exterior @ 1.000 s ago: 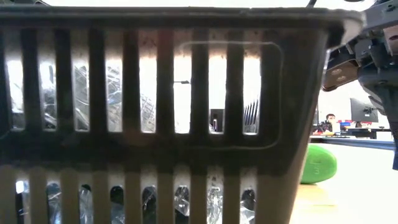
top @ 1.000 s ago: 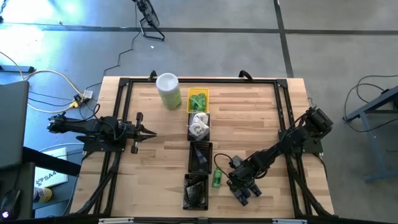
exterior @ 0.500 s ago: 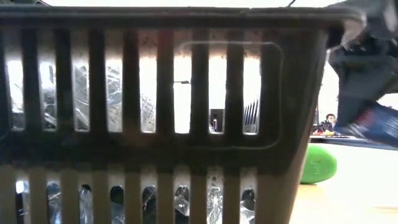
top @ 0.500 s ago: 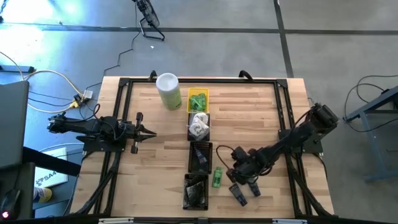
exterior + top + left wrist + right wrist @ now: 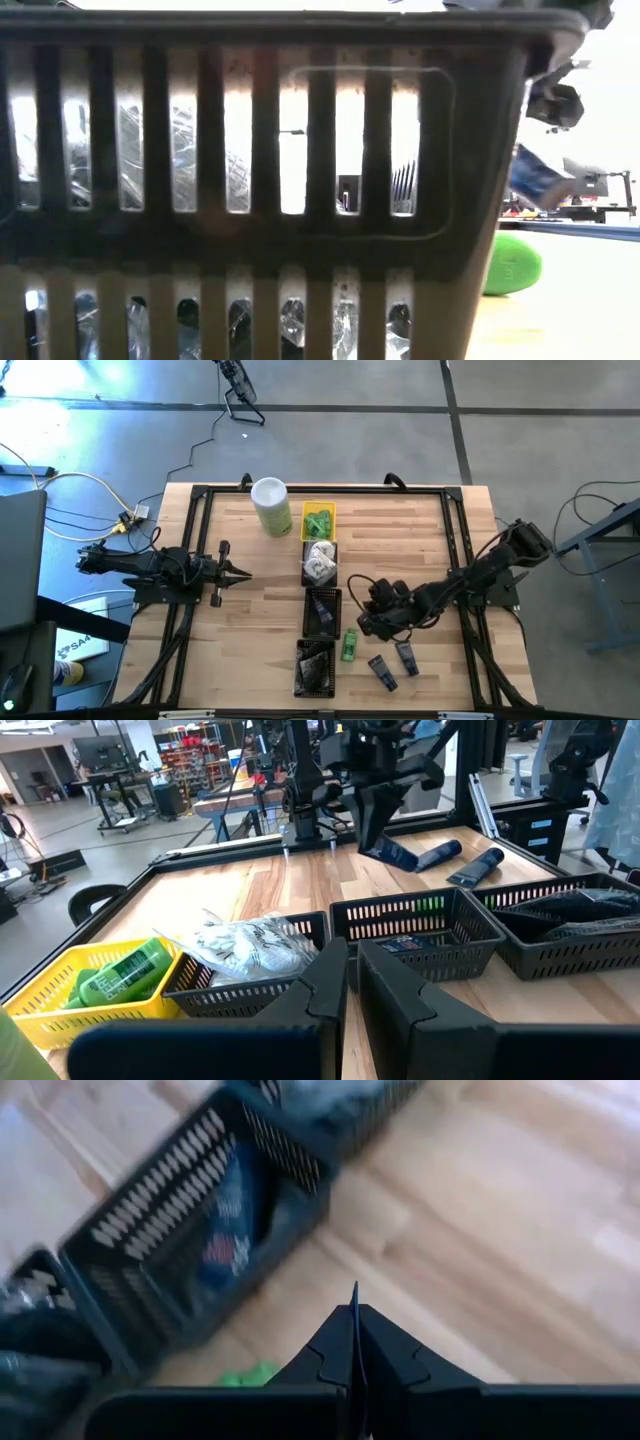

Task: Pick & Place Travel size toiletries
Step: Put the dark blue bottle into the middle black basket

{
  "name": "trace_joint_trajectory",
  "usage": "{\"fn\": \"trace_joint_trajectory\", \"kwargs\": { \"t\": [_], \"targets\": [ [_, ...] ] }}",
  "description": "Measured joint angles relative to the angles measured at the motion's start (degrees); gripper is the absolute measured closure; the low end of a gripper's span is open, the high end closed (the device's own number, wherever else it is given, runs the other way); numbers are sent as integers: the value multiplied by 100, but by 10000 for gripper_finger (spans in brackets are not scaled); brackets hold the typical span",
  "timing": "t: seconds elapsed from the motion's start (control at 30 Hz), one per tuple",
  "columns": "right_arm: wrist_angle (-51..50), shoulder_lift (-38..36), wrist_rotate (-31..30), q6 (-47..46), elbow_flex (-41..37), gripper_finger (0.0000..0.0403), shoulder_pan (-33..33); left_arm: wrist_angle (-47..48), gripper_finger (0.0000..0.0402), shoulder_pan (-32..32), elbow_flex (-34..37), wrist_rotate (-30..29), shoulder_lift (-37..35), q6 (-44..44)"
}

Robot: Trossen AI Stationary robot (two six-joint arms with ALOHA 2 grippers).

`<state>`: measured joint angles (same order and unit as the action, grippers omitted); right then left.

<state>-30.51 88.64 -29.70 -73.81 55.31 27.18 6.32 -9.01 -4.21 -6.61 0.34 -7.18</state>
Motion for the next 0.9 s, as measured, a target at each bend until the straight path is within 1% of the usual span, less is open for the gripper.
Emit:
{"fn": "trace_joint_trajectory", "kwargs": {
  "t": [0.2,0.37,0.67,0.77,0.9],
  "targets": [
    [609,0,-453,538,0,399,-254,0,378,2,0,-1,2,0],
    [1352,0,-511,934,1,399,-420,-1,378,-1,0,-1,0,0],
    [2906,0,-820,2108,1,399,-616,0,378,1,0,-2,1,0],
    [3117,2,-925,2299,2,399,-639,0,378,1,0,-2,0,0],
    [3157,43,-1210,2308,2,399,-637,-1,378,2,0,0,2,0]
  ]
}}
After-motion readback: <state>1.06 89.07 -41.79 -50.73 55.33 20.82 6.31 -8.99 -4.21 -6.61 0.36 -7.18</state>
